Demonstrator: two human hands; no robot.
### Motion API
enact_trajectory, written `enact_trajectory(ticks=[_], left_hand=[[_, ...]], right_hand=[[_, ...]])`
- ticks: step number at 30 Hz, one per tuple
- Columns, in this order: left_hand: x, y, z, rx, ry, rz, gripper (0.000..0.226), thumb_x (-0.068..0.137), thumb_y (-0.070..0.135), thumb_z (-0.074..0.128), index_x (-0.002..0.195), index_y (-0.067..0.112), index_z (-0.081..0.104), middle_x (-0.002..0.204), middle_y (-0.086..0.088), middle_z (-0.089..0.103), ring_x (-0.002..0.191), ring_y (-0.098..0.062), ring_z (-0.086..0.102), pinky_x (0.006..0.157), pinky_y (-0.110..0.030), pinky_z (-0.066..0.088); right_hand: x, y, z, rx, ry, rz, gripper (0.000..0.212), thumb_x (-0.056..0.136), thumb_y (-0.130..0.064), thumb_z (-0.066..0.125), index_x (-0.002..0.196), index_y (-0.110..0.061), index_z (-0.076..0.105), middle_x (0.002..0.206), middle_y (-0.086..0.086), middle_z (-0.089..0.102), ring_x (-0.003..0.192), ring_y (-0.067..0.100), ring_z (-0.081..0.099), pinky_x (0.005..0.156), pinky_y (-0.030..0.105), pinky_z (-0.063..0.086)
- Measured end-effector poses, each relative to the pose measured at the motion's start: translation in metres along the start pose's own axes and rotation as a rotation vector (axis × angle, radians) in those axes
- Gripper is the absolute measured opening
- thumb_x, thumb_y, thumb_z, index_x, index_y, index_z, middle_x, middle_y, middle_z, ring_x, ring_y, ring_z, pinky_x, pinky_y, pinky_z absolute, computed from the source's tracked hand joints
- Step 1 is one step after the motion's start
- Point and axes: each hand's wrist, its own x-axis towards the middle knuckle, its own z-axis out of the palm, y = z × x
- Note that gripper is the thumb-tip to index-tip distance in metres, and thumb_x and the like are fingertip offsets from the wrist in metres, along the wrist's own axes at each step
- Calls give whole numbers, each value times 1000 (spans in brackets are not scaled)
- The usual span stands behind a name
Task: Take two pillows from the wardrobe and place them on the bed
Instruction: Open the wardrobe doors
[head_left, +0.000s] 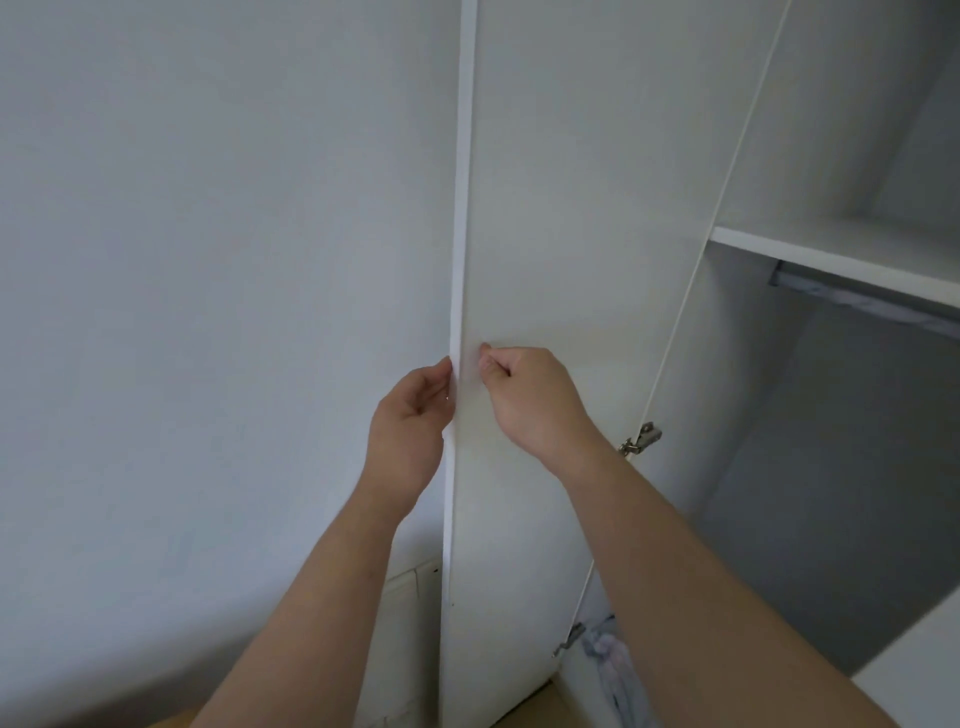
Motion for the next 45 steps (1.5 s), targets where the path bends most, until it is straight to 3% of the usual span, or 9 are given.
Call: enact_trajectory(ticks=[5, 8, 11, 15, 19, 24, 35, 39, 45], left_hand=[[16, -11, -6, 110, -26, 45, 56, 91, -3, 49, 139, 24, 58, 135, 14, 64, 125, -1, 58, 111, -36, 44], [9, -12, 8, 226, 189, 187, 49, 86, -1, 54, 126, 26, 65, 120, 11, 65, 111, -2, 61, 96, -26, 50], [-4, -9, 30, 271, 360, 325, 27, 87, 8, 63, 108, 25, 65, 98, 6, 58, 88, -8, 59, 74, -16, 46], [-13, -13, 78, 175, 167, 316, 18, 92, 11, 61, 96, 29, 62, 81, 6, 62, 74, -10, 59, 65, -11, 43], [-26, -27, 139, 62, -73, 228, 18, 96, 13, 57, 93, 29, 64, 76, 12, 66, 72, -13, 64, 68, -22, 50], [-47, -39, 240, -64, -432, 102, 18, 95, 24, 52, 91, 21, 69, 76, 0, 70, 75, -29, 68, 75, -43, 54], [-78, -29, 410, -77, -981, 56, 30, 92, 40, 48, 114, 34, 67, 120, 6, 71, 116, -12, 65, 107, -43, 47], [-66, -26, 447, -244, -1140, -19, 29, 102, 26, 46, 104, 27, 75, 107, 1, 77, 106, -18, 71, 96, -37, 53], [-33, -20, 478, -309, -1383, -329, 40, 104, 34, 43, 92, 8, 70, 82, -4, 79, 76, -17, 76, 67, -27, 56]], right_hand=[[13, 0, 12, -18, 3, -13, 47, 109, -26, 42, 68, -5, 53, 52, -2, 41, 49, 15, 41, 56, 30, 36], [12, 3, 9, 98, -64, 33, 38, 109, -29, 43, 128, -11, 71, 92, 1, 75, 87, 16, 68, 81, 24, 46], [3, 18, -3, 190, -32, 54, 38, 109, -30, 45, 141, -18, 63, 103, 6, 77, 90, 14, 68, 88, 25, 49], [-14, 57, -40, 207, 184, 162, 37, 106, -30, 52, 137, -16, 66, 128, 5, 74, 121, 16, 67, 111, 34, 48], [-47, 101, -94, 219, 483, 340, 31, 103, -25, 57, 127, -13, 72, 111, 0, 79, 101, 14, 73, 96, 23, 56], [-113, 149, -176, 19, 753, 564, 33, 101, -29, 58, 124, -13, 75, 120, 3, 77, 116, 17, 69, 98, 21, 45], [-181, 192, -261, -117, 1037, 668, 24, 103, -32, 58, 124, -24, 67, 109, -18, 70, 90, -7, 63, 84, 9, 44], [-159, 204, -265, -239, 1073, 667, 12, 100, -29, 62, 109, -26, 71, 96, -16, 73, 87, -4, 67, 76, 2, 46], [-141, 201, -256, -233, 1213, 759, 11, 97, -26, 64, 98, -22, 74, 87, -6, 76, 85, 12, 70, 85, 34, 58]])
